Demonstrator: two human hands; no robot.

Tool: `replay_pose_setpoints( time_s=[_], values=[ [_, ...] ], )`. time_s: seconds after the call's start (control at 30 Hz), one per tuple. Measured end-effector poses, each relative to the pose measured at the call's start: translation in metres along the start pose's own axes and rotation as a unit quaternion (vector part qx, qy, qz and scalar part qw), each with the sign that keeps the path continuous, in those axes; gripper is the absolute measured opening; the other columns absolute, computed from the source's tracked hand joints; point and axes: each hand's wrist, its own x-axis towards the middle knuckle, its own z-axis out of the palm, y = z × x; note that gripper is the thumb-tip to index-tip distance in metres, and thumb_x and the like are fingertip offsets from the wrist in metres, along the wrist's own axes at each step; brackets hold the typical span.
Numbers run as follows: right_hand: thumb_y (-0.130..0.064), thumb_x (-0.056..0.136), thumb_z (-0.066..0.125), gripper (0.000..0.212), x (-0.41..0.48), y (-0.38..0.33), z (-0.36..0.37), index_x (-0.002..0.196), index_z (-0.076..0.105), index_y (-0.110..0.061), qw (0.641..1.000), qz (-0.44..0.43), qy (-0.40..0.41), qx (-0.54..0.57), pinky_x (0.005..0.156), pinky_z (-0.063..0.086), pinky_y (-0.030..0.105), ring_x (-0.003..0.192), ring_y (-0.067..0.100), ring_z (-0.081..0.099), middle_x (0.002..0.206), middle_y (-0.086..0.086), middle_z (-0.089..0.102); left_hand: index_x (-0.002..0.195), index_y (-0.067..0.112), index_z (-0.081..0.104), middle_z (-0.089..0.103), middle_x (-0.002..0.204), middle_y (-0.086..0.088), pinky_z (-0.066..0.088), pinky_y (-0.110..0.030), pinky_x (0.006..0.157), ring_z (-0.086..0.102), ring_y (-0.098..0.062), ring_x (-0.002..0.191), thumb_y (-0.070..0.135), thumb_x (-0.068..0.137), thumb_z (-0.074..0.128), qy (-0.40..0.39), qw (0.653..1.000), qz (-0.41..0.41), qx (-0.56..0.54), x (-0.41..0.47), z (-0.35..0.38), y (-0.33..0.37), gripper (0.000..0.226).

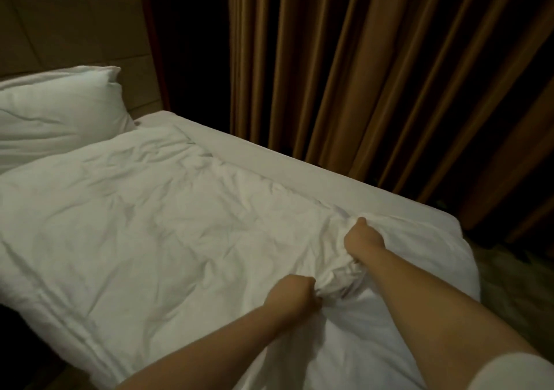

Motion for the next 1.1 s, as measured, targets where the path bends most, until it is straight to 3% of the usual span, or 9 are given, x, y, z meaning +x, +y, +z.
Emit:
replay_pose_setpoints(
  time_s=[0.2, 0.5, 0.57, 0.67, 0.73, 0.83, 0.97, 1.03, 1.1],
  values=[
    [-0.009, 0.097, 0.038, 0.054, -0.006, -0.146, -0.023, 0.147, 0.019, -0.008, 0.968, 0.025, 0.116, 0.222, 0.093, 0.044, 0.045, 0.119, 0.041, 0.049, 0.136, 0.024, 0.046, 0.103, 0.002, 0.058, 0.063, 0.11, -0.018, 0.037, -0.031, 0.077, 0.057, -0.032, 0.105, 0.028, 0.094, 0.05, 0.072, 0.997, 0.023, 0.011, 0.006, -0.116, -0.111, 0.029],
    [-0.013, 0.096, 0.043, 0.037, -0.046, -0.379, -0.079, 0.133, 0.039, -0.014, 0.78, -0.084, 0.338, 0.52, 0.084, 0.043, 0.035, 0.111, 0.029, 0.054, 0.128, 0.012, 0.054, 0.089, 0.016, 0.046, 0.059, 0.084, -0.003, 0.033, -0.03, 0.058, 0.052, -0.021, 0.074, 0.028, 0.093, 0.048, 0.287, 0.956, 0.058, 0.004, -0.014, -0.309, -0.268, 0.013],
    [-0.014, 0.096, 0.045, 0.04, -0.037, -0.42, -0.063, 0.135, 0.036, -0.014, 0.819, -0.096, 0.31, 0.474, 0.084, 0.043, 0.036, 0.111, 0.032, 0.054, 0.129, 0.013, 0.054, 0.092, 0.015, 0.048, 0.061, 0.089, -0.005, 0.038, -0.032, 0.062, 0.056, -0.025, 0.081, 0.029, 0.092, 0.049, 0.267, 0.963, 0.027, -0.002, -0.005, -0.32, -0.318, 0.014],
    [-0.01, 0.094, 0.048, 0.058, -0.006, -0.477, -0.009, 0.146, 0.022, -0.009, 0.944, -0.082, 0.128, 0.292, 0.095, 0.04, 0.043, 0.122, 0.039, 0.047, 0.139, 0.022, 0.043, 0.107, 0.013, 0.054, 0.062, 0.113, -0.011, 0.042, -0.034, 0.08, 0.057, -0.031, 0.105, 0.036, 0.095, 0.049, 0.162, 0.986, -0.038, 0.003, 0.014, -0.301, -0.402, 0.027],
    [-0.01, 0.094, 0.05, 0.072, 0.014, -0.51, 0.041, 0.15, 0.006, -0.006, 0.987, -0.055, 0.006, 0.149, 0.101, 0.038, 0.04, 0.131, 0.037, 0.039, 0.149, 0.021, 0.028, 0.116, 0.009, 0.053, 0.059, 0.122, -0.016, 0.041, -0.034, 0.087, 0.054, -0.031, 0.113, 0.036, 0.096, 0.048, 0.084, 0.994, -0.069, 0.01, 0.022, -0.272, -0.453, 0.034],
    [-0.016, 0.099, 0.041, 0.061, 0.04, -0.545, 0.129, 0.149, 0.01, -0.002, 0.994, -0.041, -0.098, 0.016, 0.104, 0.034, 0.034, 0.134, 0.031, 0.038, 0.15, 0.018, 0.03, 0.115, 0.004, 0.054, 0.059, 0.121, -0.02, 0.041, -0.036, 0.087, 0.054, -0.032, 0.114, 0.033, 0.096, 0.047, -0.003, 0.994, -0.109, 0.002, 0.033, -0.247, -0.515, 0.036],
    [-0.017, 0.099, 0.035, 0.052, 0.064, -0.585, 0.213, 0.147, 0.02, -0.005, 0.983, 0.021, -0.171, 0.058, 0.094, 0.042, 0.032, 0.119, 0.028, 0.051, 0.134, 0.014, 0.047, 0.112, 0.002, 0.056, 0.06, 0.121, -0.019, 0.042, -0.035, 0.087, 0.054, -0.033, 0.114, 0.047, 0.09, 0.045, -0.052, 0.987, -0.15, -0.015, 0.055, -0.27, -0.577, 0.052],
    [-0.013, 0.097, 0.037, 0.046, 0.079, -0.607, 0.22, 0.141, 0.03, -0.003, 0.984, 0.003, -0.172, 0.051, 0.069, 0.046, 0.023, 0.098, 0.022, 0.059, 0.11, 0.009, 0.056, 0.11, 0.005, 0.058, 0.061, 0.119, -0.016, 0.043, -0.033, 0.086, 0.056, -0.03, 0.112, 0.051, 0.084, 0.043, -0.051, 0.985, -0.16, -0.031, 0.069, -0.28, -0.602, 0.055],
    [-0.012, 0.096, 0.042, 0.042, 0.09, -0.628, 0.215, 0.137, 0.039, 0.001, 0.984, 0.015, -0.178, 0.02, 0.046, 0.036, 0.021, 0.069, 0.015, 0.055, 0.081, 0.004, 0.051, 0.111, 0.006, 0.059, 0.062, 0.119, -0.014, 0.042, -0.03, 0.086, 0.057, -0.028, 0.113, 0.041, 0.092, 0.049, -0.054, 0.986, -0.151, -0.034, 0.081, -0.286, -0.621, 0.041]
  ],
)
